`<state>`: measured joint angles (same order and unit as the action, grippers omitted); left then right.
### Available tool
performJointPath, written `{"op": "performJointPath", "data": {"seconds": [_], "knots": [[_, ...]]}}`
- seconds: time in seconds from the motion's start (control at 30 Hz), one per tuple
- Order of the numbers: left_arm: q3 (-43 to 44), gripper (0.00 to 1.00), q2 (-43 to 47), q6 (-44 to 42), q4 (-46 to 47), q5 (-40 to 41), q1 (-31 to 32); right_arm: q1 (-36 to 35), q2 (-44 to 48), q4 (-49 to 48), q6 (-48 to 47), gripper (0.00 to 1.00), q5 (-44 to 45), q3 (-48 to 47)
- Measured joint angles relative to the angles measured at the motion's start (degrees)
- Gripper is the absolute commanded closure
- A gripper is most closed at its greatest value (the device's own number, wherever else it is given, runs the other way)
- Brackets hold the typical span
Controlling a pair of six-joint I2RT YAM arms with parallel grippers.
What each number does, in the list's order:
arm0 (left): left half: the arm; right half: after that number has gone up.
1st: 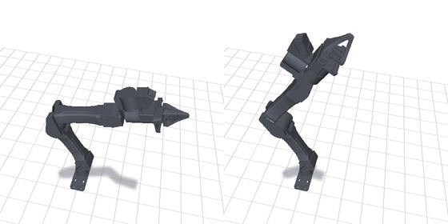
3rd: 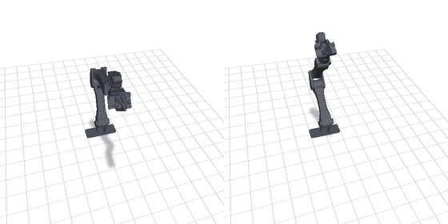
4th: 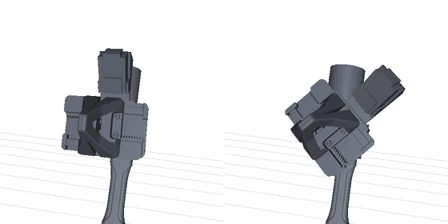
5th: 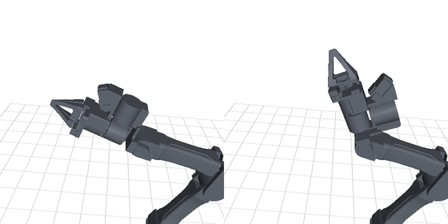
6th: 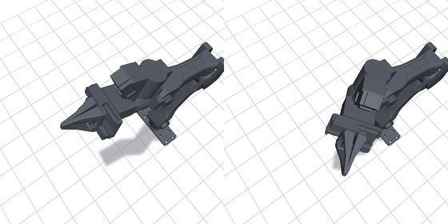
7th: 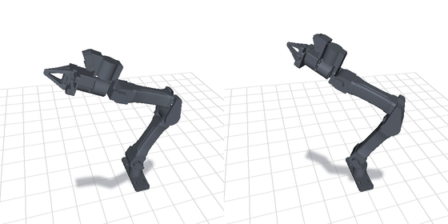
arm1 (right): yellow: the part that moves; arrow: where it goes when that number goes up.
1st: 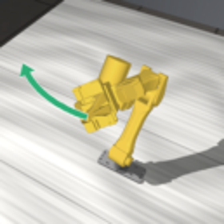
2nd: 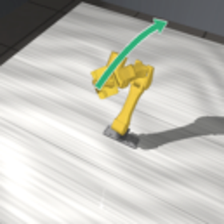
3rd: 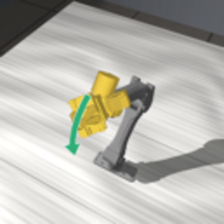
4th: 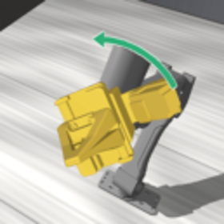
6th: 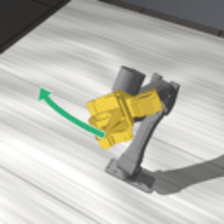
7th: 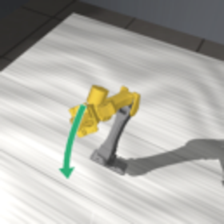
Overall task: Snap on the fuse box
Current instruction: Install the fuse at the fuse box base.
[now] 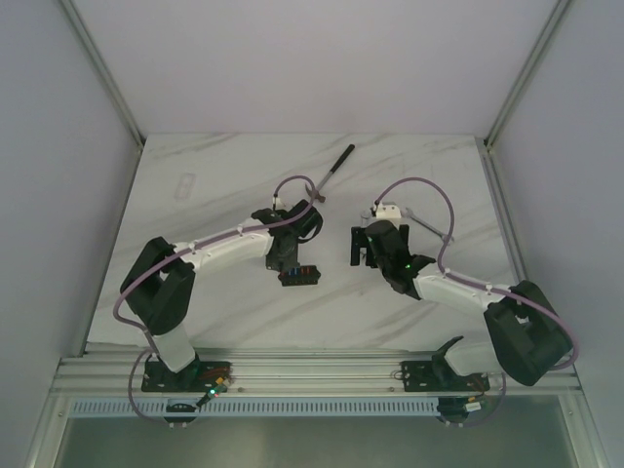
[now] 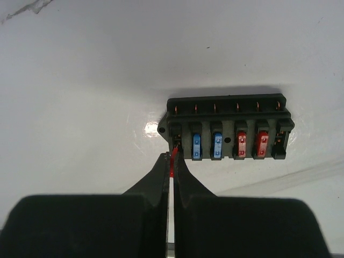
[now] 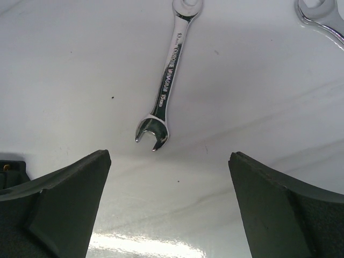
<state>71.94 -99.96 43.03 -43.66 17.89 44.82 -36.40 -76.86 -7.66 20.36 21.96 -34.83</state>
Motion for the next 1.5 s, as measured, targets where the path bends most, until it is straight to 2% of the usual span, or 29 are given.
{"op": "performJointPath", "data": {"seconds": [1.5], "knots": [[1.97,1.00,-2.84,1.07,-0.55,1.84,0.74,0.50,-1.99,-0.87,-0.50,0.00,-1.16,0.28]]}}
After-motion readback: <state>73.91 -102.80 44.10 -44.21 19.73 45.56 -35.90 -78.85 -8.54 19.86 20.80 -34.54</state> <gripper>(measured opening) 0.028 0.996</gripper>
